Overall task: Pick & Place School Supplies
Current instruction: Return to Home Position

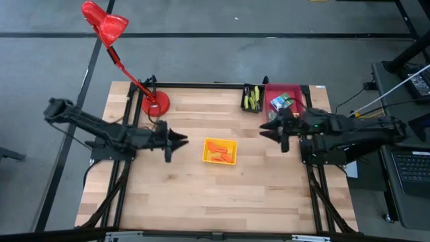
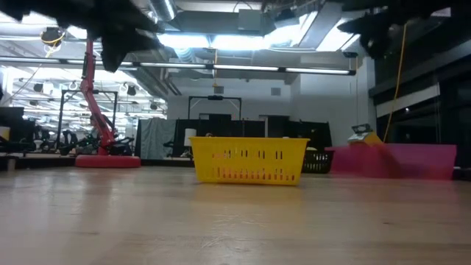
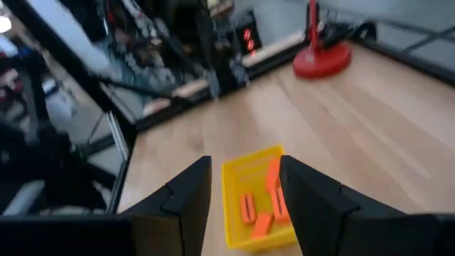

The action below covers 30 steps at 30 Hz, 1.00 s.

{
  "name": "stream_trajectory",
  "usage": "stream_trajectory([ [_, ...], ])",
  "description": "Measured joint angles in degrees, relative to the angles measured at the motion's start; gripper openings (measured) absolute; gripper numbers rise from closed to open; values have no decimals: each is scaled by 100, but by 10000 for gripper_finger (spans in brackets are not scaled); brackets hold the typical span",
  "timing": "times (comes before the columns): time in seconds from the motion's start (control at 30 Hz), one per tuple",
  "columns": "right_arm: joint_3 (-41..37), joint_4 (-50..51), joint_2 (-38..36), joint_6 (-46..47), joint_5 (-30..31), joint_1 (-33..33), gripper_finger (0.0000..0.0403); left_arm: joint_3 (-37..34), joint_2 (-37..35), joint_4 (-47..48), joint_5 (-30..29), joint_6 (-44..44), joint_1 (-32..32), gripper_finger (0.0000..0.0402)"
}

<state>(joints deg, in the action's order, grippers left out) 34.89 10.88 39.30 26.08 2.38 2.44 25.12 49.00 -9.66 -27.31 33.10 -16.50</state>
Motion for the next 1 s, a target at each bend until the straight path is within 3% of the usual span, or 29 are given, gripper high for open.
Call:
stream_trajectory([
  [0.2,-2,24,-685,337,891,381,171,-766,-1369,64,955,-886,1078,96],
  [0.4,-2,21,-944,172,1808,654,171,-1426,-2463,42,1428,-1423,1635,87],
  [0.67,-2,24,-1101,-126,2358,885,171,-2201,-3597,-9,1711,-1614,1751,86],
  [1.0,-2,-441,-1235,-1083,2573,1056,171,-2461,-3986,555,1828,-2259,1736,86],
])
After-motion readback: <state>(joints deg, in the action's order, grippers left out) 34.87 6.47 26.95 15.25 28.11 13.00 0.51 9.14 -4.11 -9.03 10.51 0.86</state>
